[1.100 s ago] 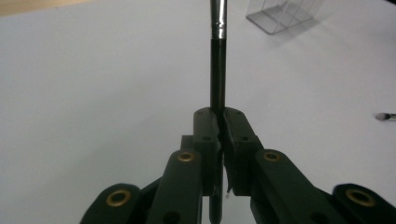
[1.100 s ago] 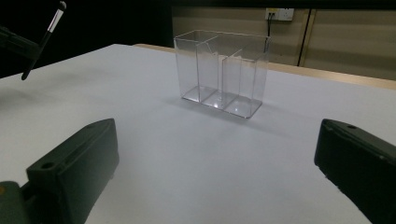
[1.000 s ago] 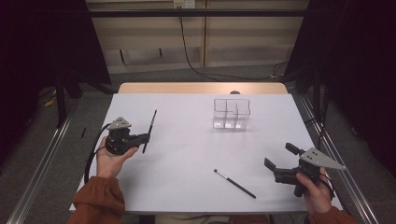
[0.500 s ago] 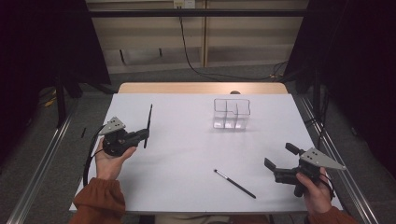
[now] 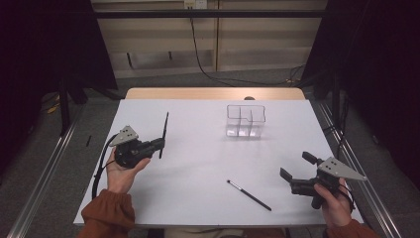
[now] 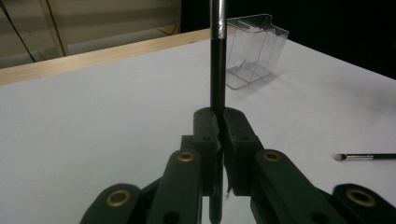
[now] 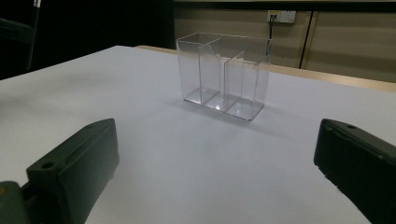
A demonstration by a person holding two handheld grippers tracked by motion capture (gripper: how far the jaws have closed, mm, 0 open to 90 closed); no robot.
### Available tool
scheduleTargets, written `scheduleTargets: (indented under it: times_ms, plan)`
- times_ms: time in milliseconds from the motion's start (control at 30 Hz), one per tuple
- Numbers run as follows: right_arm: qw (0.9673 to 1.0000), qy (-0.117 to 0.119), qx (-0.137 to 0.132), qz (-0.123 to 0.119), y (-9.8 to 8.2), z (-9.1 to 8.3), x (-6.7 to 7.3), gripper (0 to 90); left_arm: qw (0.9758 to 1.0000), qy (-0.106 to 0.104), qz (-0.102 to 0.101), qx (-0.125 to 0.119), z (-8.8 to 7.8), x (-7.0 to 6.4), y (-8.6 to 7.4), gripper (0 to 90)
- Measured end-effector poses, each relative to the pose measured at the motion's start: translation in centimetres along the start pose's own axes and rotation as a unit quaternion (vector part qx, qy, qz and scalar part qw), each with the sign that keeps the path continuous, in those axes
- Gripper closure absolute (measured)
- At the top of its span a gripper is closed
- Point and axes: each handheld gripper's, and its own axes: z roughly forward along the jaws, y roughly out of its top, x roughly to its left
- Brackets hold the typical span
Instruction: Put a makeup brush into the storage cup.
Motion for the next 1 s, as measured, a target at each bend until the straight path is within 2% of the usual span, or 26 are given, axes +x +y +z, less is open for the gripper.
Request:
scheduleTargets:
  times_ms: [233,567,1000]
  plan:
    - [1.0,0.003,-0.001,-0.002,0.0,0.0,0.0,0.0,0.9999,-0.009,0.002,-0.005,0.1,-0.5,0.2,84.6]
    - [0.9998,0.016,-0.005,-0.008,0.2,0.2,0.2,0.0,0.9994,-0.033,0.007,-0.008,0.9,-1.6,0.6,84.6]
    - [0.9983,0.055,-0.009,-0.014,1.2,1.0,0.9,0.1,0.9984,-0.054,0.016,-0.005,2.0,-2.8,1.1,84.6]
